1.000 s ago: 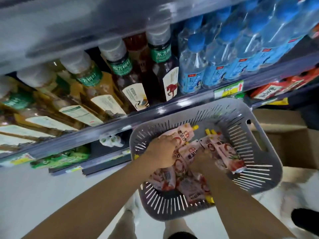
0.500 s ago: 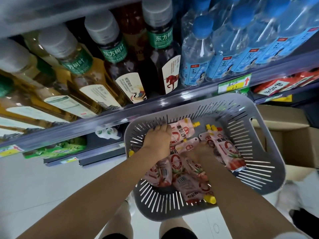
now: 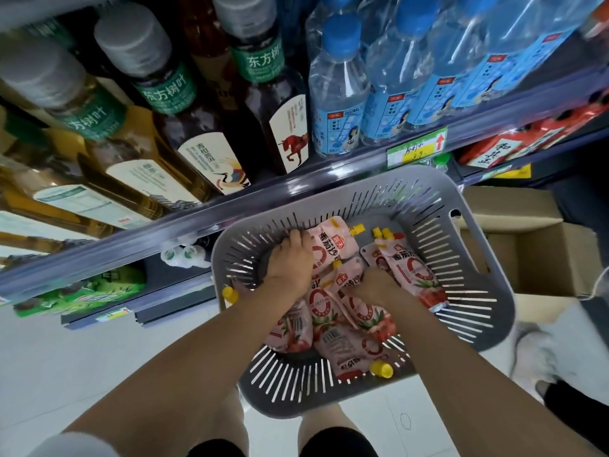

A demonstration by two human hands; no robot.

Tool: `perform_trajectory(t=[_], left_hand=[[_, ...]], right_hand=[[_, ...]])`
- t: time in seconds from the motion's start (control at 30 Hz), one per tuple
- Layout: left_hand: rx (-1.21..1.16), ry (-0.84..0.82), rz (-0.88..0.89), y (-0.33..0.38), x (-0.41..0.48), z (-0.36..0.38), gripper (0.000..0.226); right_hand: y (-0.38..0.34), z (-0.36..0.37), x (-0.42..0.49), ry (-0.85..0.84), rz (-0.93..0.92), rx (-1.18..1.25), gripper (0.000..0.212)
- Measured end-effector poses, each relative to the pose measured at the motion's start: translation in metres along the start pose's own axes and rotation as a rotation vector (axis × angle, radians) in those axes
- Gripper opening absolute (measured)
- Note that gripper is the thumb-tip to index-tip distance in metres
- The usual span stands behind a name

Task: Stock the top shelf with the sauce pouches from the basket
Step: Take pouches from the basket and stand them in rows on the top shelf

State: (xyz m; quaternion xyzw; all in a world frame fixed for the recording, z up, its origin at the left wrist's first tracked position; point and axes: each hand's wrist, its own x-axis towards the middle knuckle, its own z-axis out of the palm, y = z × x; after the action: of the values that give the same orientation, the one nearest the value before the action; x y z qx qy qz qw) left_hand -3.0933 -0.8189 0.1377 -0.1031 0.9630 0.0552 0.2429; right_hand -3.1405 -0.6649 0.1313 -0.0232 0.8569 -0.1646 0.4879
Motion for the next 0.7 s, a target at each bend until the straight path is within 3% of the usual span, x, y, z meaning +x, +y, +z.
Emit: perform_trajectory(t=[0.07, 0.23, 0.33, 0.43, 0.57, 0.7], left_hand=[[-0.044, 0.009, -0.025, 0.002, 0.004, 0.005, 0.081], [-0.105, 0.014, -0.057, 0.006, 0.013, 0.013, 0.086], [-0.064, -0.042, -0.045, 0.009, 0.018, 0.012, 0.088], [0.010, -0.126, -0.040, 0.013, 0.023, 0.013, 0.093], [0.042, -0.158, -0.068, 0.019, 0.029, 0.013, 0.095], [0.046, -0.157, -0.092, 0.021, 0.031, 0.016, 0.099]], right_hand=[[-0.001, -0.002, -0.006, -0.027, -0.017, -0.025, 0.060], [-0.007, -0.021, -0.024, 0.053, 0.005, -0.104, 0.054], [-0.005, -0.041, -0.035, 0.090, 0.073, -0.014, 0.071], [0.000, -0.067, -0.043, 0.200, 0.102, 0.057, 0.062], [0.015, -0.084, -0.034, 0.367, 0.115, 0.018, 0.108], [0.031, -0.066, -0.020, 0.348, 0.110, -0.023, 0.099]])
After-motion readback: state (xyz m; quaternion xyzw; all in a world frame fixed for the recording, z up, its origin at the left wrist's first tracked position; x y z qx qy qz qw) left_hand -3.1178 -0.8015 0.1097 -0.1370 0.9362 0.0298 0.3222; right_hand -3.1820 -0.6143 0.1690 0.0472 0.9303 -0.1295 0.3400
